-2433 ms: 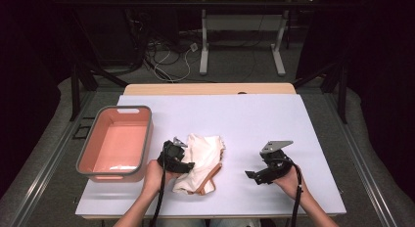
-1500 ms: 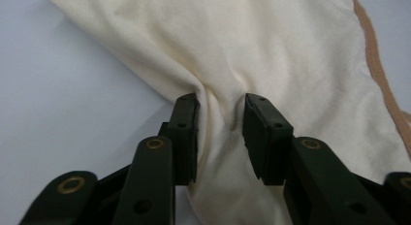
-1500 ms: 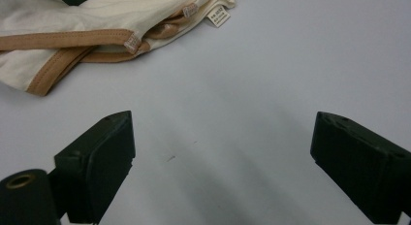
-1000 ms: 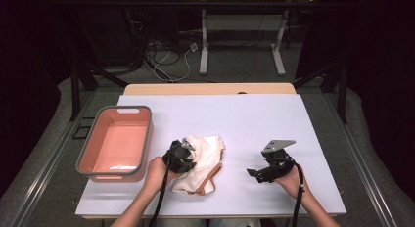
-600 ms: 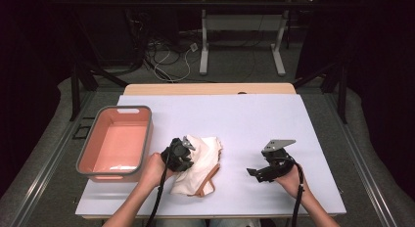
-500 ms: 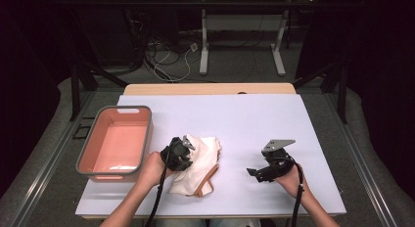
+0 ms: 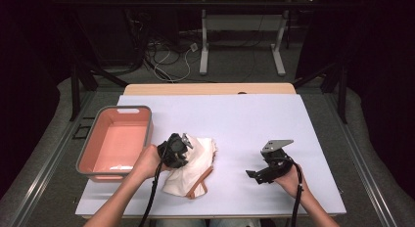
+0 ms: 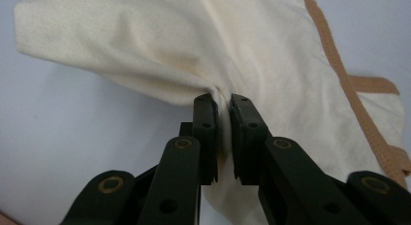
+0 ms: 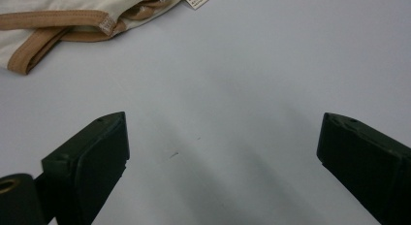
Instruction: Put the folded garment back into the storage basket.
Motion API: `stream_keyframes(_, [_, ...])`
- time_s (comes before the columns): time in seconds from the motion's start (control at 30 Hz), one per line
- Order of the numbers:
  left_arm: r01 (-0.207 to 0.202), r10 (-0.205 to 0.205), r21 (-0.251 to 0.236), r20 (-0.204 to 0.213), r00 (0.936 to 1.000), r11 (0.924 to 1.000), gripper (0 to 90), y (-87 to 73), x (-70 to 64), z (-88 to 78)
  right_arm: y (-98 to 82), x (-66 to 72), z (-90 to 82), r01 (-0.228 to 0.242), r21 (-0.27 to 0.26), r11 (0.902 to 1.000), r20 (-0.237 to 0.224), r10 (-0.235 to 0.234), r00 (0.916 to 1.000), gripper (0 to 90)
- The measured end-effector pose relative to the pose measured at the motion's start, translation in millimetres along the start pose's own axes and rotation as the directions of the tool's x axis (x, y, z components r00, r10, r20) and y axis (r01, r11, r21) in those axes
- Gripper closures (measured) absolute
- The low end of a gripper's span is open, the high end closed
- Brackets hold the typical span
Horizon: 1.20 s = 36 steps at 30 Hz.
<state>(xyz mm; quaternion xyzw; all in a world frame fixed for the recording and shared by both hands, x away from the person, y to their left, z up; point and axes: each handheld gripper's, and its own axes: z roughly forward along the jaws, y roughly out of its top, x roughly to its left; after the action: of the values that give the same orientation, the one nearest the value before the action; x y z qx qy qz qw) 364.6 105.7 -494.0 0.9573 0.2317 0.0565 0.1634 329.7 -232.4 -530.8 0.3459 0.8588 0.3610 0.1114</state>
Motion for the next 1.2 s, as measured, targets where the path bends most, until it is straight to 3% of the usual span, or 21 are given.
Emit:
stream_keyframes(0.3, [-0.040,0.040,0.025,-0.006,0.9992,0.9989,82.2,7.4,1.5,-13.4,0.0,-0.5,-0.2,-0.003,0.003,1.0000,-0.001,0.003,1.0000,4.4])
stream_keyframes(0.73, [-0.123,0.123,0.077,0.002,0.9924,0.9894,82.1,14.8,2.2,-29.8,-0.1,-1.0,0.1,-0.002,0.005,1.0000,-0.001,0.002,1.0000,4.4])
stream_keyframes(0.9, [-0.174,0.175,0.114,-0.005,0.9845,0.9782,82.2,20.0,2.8,-38.3,-0.3,-1.3,0.1,-0.002,0.008,1.0000,0.001,0.002,1.0000,4.4])
stream_keyframes(1.07, [-0.187,0.190,0.130,-0.016,0.9816,0.9738,82.3,24.6,2.3,-46.3,-0.2,-1.4,0.1,0.000,0.008,1.0000,0.001,0.000,1.0000,4.4])
stream_keyframes(1.2, [-0.234,0.239,0.157,-0.015,0.9708,0.9594,82.3,28.4,1.3,-52.6,-0.4,-1.5,0.4,0.000,0.006,1.0000,0.007,0.000,1.0000,4.4])
